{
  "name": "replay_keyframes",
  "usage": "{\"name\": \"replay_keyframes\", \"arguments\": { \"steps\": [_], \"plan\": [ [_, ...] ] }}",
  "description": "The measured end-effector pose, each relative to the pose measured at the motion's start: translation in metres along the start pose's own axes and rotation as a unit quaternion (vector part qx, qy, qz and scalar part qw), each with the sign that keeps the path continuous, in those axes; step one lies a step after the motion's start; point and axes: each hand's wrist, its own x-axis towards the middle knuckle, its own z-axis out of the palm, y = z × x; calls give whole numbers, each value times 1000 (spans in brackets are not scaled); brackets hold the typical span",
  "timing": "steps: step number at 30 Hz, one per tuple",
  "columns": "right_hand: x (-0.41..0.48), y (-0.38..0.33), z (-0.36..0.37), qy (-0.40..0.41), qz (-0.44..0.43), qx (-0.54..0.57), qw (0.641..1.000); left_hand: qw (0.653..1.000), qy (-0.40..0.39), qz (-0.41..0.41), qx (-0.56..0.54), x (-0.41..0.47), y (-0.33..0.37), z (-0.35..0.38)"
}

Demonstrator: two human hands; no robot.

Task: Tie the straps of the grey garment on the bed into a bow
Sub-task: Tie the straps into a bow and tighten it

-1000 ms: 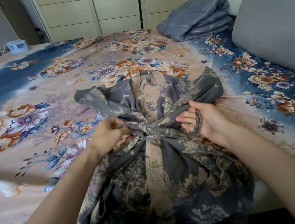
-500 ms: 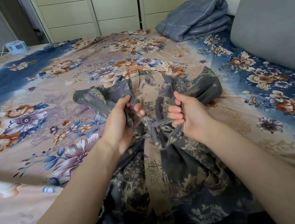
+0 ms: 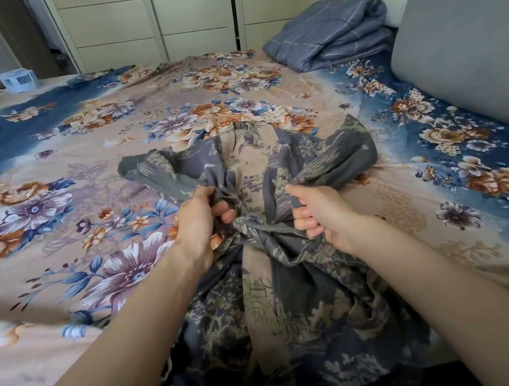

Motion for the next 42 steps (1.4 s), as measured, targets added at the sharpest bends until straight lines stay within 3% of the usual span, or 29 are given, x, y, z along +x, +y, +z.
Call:
{"name": "replay_keyframes", "arguments": {
  "steps": [3,5,9,14,30,37,42],
  "plan": [
    [-10,5,7,26,-120,-223,967,998,-67,3,21,-14,5,4],
    [-13,8,16,12,-169,-289,942,996,-82,16,22,-19,9,3],
    [-16,6,22,-87,-173,-216,957,993,-93,45,62,-21,14,4],
    [-18,2,14,-129,-113,-180,969,990,-63,69,106,-23,18,5],
    [-10,14,21,-122,-168,-302,931,987,30,97,126,-10,21,-18],
    [-11,14,23,-85,-175,-294,936,986,-79,92,110,-11,15,-20],
    [-9,15,26,-89,-165,-311,932,982,-47,105,149,-10,5,-14]
  ]
}}
